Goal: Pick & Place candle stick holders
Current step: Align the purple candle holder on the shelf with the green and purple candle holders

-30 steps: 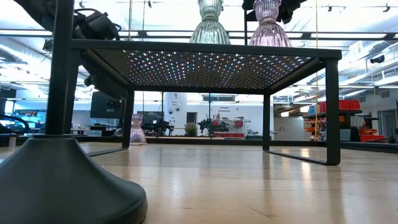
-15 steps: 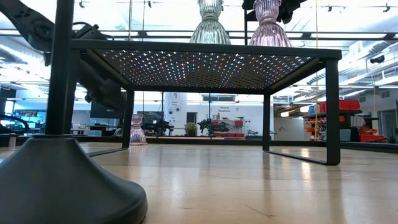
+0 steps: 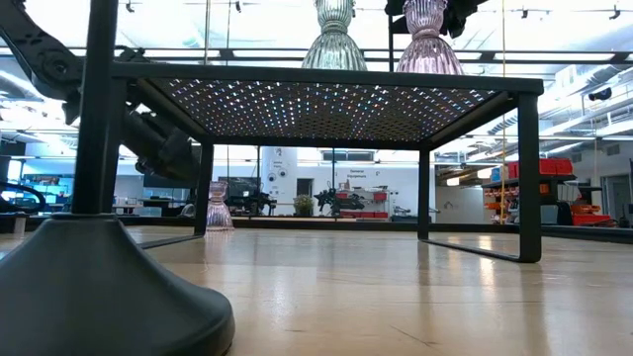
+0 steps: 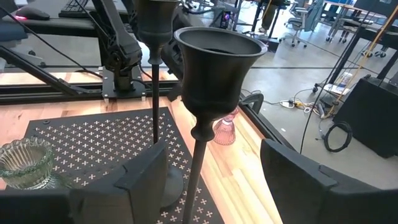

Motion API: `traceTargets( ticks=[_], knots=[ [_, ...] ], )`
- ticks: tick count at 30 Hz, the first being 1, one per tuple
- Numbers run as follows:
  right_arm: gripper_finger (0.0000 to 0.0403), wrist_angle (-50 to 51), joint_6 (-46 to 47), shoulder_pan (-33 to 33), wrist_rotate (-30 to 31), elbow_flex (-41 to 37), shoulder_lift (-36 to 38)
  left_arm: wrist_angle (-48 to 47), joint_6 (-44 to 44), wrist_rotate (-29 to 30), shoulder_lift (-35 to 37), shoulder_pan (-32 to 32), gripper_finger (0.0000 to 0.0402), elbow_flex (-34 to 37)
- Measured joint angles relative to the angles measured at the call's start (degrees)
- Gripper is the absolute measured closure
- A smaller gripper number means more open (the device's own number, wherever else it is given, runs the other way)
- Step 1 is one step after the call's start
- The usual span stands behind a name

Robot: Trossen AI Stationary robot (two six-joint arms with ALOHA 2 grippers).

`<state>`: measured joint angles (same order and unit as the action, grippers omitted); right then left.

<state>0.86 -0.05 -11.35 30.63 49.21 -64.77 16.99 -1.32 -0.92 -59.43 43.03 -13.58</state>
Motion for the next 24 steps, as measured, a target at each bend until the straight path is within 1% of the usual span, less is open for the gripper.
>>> traceTargets(
  ticks=[5, 14, 24],
  knots=[
    [0.0148, -0.37, 0.0, 0.02, 0.0, 0.0, 0.0, 3.45, 0.25, 0.62, -5.0, 0.0, 0.0161, 0.0],
    [0.0148, -0.39, -0.02, 0.0, 0.0, 0.0, 0.0, 14.0, 0.95, 1.25, -13.9, 0.0, 0.0161, 0.0],
    [0.0148, -0.38, -0.04, 0.0, 0.0, 0.0, 0.0, 22.37, 1.13, 1.66, -20.39, 0.0, 0.0161, -0.02]
  ],
)
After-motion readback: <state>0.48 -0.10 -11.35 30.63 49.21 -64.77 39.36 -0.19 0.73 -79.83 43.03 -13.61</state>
